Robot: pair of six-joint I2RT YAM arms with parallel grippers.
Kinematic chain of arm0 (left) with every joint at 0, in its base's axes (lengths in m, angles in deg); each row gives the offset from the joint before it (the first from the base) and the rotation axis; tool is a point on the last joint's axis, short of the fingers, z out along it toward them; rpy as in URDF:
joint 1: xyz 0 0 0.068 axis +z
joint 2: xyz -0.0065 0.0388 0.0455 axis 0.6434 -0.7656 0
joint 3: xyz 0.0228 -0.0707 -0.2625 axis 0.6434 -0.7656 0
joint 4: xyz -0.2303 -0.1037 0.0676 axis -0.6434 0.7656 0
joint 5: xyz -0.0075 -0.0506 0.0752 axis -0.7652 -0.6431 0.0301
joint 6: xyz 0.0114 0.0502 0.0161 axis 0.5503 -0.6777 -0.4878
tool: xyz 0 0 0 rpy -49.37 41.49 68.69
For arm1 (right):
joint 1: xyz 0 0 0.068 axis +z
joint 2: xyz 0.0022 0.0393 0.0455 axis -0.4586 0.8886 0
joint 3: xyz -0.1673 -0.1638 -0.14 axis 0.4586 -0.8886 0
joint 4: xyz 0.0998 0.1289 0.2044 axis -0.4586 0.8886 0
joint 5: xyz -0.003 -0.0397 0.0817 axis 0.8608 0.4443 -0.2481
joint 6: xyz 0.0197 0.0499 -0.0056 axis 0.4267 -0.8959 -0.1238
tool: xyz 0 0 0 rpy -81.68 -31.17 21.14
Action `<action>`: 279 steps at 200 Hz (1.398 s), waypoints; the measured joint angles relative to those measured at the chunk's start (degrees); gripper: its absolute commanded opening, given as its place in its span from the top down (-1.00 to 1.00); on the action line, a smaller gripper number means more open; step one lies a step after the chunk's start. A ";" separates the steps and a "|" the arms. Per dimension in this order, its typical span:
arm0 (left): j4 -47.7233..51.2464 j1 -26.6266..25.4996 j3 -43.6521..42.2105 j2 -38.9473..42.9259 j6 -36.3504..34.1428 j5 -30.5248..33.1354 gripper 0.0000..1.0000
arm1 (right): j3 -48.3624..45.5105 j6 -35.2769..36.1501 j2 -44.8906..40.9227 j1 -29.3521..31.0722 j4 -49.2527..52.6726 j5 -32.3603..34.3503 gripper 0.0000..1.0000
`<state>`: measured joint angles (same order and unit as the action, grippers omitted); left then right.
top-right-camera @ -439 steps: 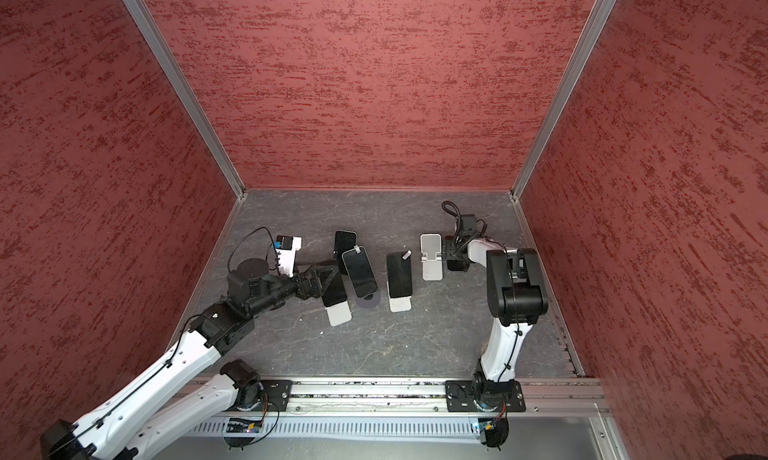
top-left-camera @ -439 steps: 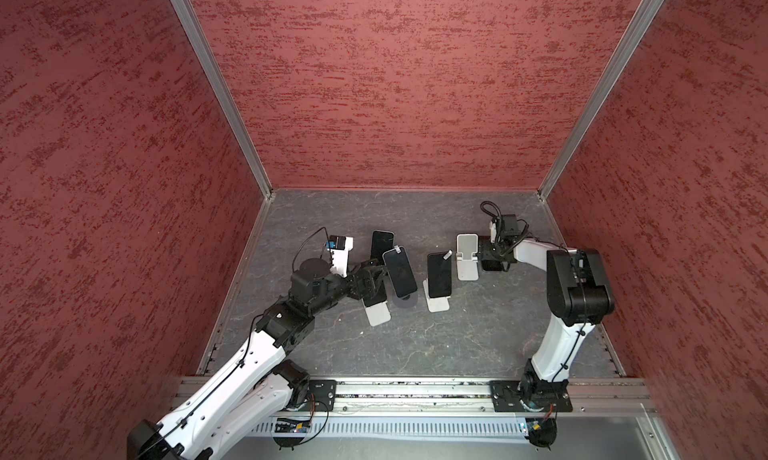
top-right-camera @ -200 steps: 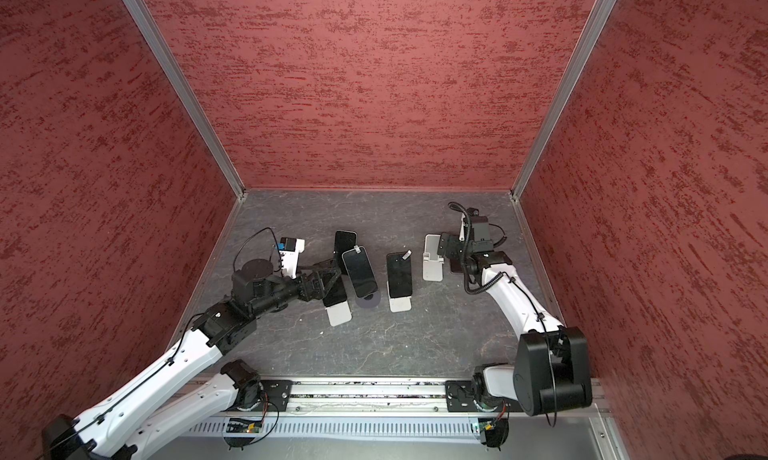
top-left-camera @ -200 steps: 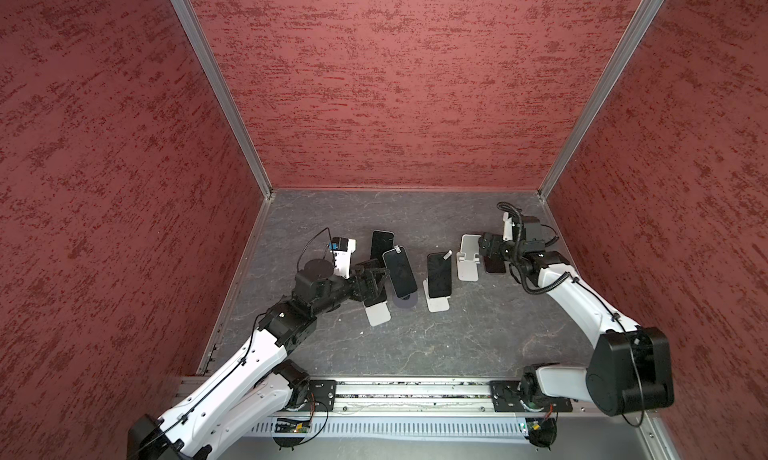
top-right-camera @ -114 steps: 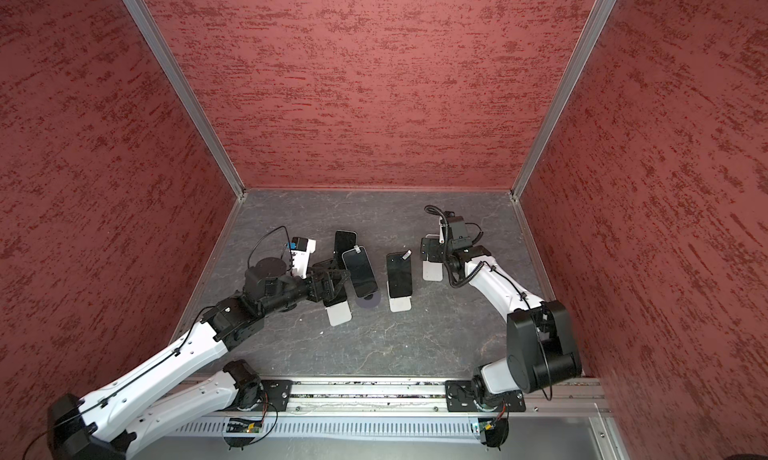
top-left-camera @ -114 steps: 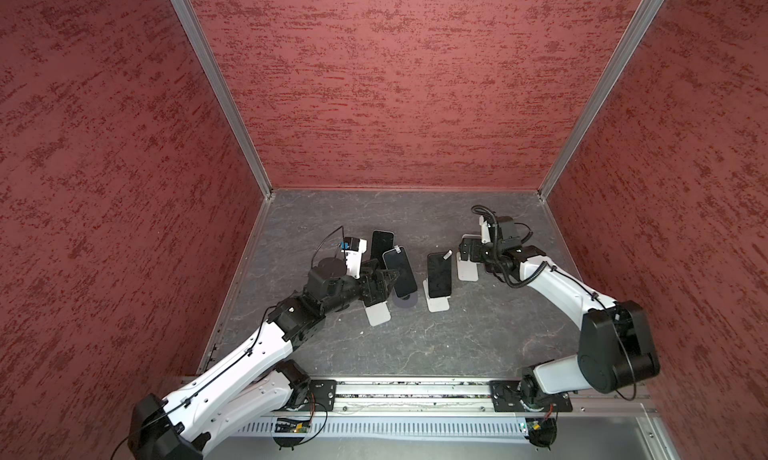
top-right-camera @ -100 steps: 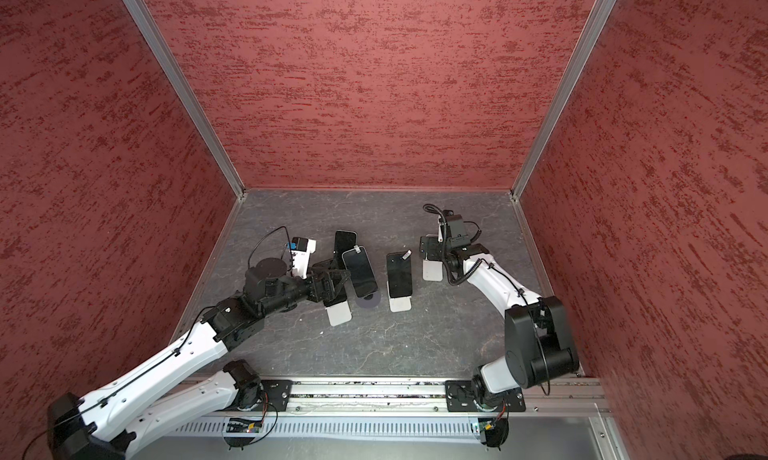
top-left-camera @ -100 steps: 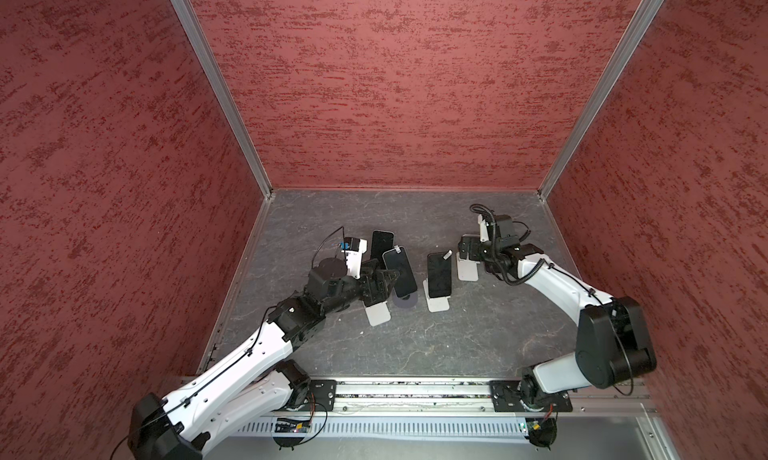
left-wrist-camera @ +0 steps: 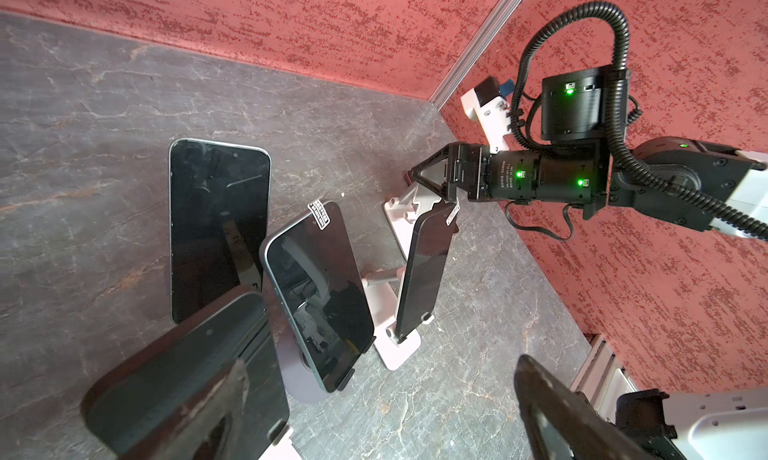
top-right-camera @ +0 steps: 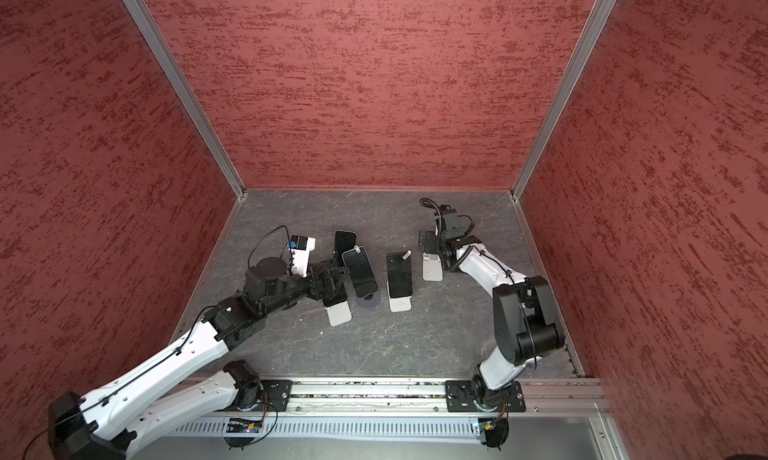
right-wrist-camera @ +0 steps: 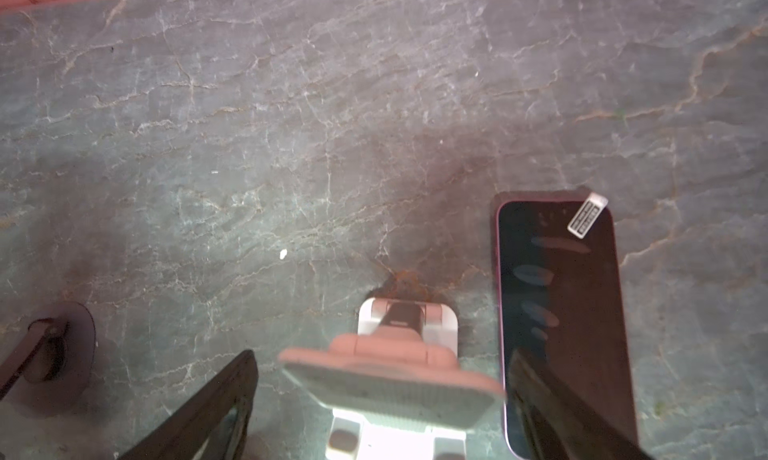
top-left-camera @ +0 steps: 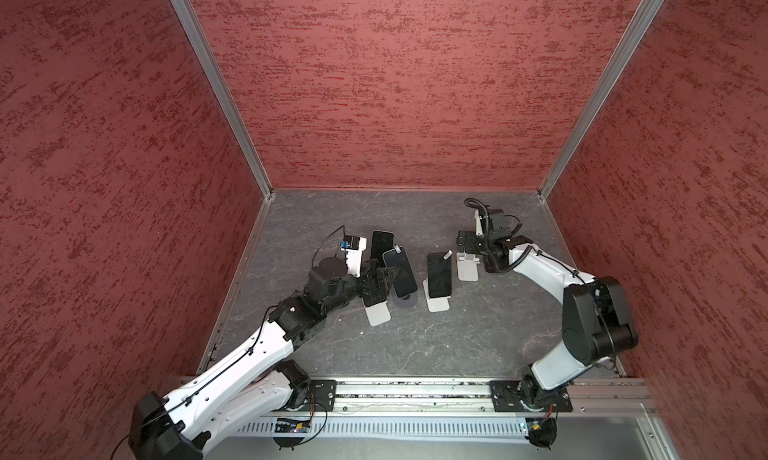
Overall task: Remove the phone from the phone stand
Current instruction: 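Move the right gripper onto the empty white stand and grasp it, then lift the white stand with the right gripper and move it farther from the robot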
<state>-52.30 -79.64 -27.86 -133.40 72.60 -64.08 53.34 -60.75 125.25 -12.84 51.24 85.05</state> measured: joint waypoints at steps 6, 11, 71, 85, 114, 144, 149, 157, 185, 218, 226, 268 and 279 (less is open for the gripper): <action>-0.39 0.00 0.00 0.00 -0.28 0.11 -0.99 | 0.42 -0.02 0.26 0.02 -0.02 0.09 -0.86; -0.68 0.00 0.00 0.00 -0.52 0.22 -0.99 | 0.72 -0.04 0.50 0.02 -0.02 0.11 -0.85; -1.20 0.76 -0.02 0.00 -2.01 0.42 -0.99 | 2.43 -1.07 1.88 0.92 0.59 2.45 -0.68; -1.20 0.92 -0.02 0.00 -2.12 0.37 -0.99 | 2.43 -1.31 1.97 1.07 0.96 3.06 -0.63; -1.20 1.03 -0.04 0.04 -2.14 0.11 -0.99 | 2.43 -1.66 2.67 1.25 1.60 3.91 -0.52; -1.18 1.03 -0.68 0.85 -2.12 -0.26 -0.99 | 2.56 -1.79 3.54 1.70 1.88 5.07 -0.26; -1.14 1.03 -0.74 1.05 -2.10 -0.26 -0.99 | 2.64 -1.81 3.54 1.75 1.99 5.20 -0.24; -1.16 1.03 -0.83 1.33 -2.12 -0.26 -0.99 | 2.67 -1.68 3.58 1.77 2.03 5.49 -0.23; -1.14 1.07 -1.14 2.56 -2.10 -0.26 -0.99 | 3.19 -1.66 3.98 2.08 2.29 6.29 -0.19; -1.14 1.07 -1.60 3.61 -2.08 -0.22 -0.99 | 3.48 -1.22 4.02 2.32 2.51 6.43 -0.14; -1.11 1.07 -1.62 3.67 -2.08 -0.22 -0.99 | 3.72 -1.18 4.02 2.36 2.73 6.38 -0.14; -1.03 1.07 -1.64 3.78 -2.05 -0.22 -0.99 | 7.43 0.90 4.87 2.54 2.73 6.10 -0.14; -0.79 1.07 -1.64 3.87 -2.03 -0.22 -0.99 | 8.94 1.79 5.49 2.58 2.71 6.03 -0.14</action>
<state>-53.09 -78.57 -29.50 -129.54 70.57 -64.30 62.28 -58.96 130.74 -10.26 53.95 91.09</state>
